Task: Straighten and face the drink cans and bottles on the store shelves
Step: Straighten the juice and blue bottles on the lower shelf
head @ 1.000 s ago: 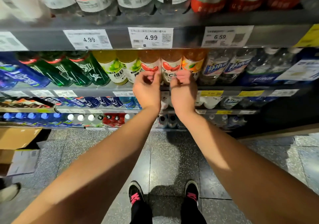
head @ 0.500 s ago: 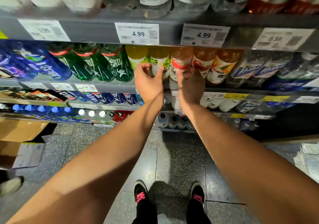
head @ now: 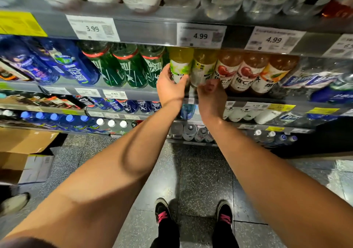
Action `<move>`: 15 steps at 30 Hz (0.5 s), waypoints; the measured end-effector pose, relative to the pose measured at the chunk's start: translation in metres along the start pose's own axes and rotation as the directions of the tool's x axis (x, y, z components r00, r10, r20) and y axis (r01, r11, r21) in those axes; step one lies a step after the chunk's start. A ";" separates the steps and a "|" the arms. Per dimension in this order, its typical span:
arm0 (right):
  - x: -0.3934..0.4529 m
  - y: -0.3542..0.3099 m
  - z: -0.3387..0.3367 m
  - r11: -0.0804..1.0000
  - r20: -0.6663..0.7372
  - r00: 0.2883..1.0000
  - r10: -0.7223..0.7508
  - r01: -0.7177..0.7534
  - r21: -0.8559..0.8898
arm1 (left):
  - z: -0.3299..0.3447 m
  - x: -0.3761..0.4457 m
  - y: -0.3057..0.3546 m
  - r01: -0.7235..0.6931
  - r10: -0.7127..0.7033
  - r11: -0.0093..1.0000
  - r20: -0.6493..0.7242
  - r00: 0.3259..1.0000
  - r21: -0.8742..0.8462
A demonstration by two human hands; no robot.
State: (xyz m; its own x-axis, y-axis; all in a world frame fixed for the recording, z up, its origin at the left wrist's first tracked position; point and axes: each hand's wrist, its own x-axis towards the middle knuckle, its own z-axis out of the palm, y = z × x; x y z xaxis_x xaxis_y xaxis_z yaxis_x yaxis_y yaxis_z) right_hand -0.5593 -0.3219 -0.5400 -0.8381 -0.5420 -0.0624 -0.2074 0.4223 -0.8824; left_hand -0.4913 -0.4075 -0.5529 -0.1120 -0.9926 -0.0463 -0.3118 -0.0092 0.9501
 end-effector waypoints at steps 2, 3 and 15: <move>-0.005 -0.006 0.008 1.000 0.028 1.000 -0.014 0.014 -0.004 | -0.008 0.001 -0.002 -0.025 0.026 1.000 0.078 0.997 -0.019; -0.009 -0.011 0.012 1.000 0.049 0.999 -0.023 0.023 -0.008 | -0.016 0.002 -0.003 -0.012 0.015 1.000 0.111 0.994 -0.023; -0.046 -0.064 0.100 0.989 0.172 0.977 -0.126 0.137 -0.050 | -0.164 0.041 -0.027 0.070 -0.043 0.991 -0.227 0.973 0.116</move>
State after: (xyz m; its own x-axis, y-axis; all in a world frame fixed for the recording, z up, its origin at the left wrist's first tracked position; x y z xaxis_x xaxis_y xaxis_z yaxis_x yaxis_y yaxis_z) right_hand -0.4568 -0.3965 -0.5267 -0.7056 -0.7080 -0.0301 -0.3450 0.3803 -0.8581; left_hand -0.3328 -0.4678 -0.5300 0.1187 -0.9928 -0.0154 -0.4262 -0.0649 0.9023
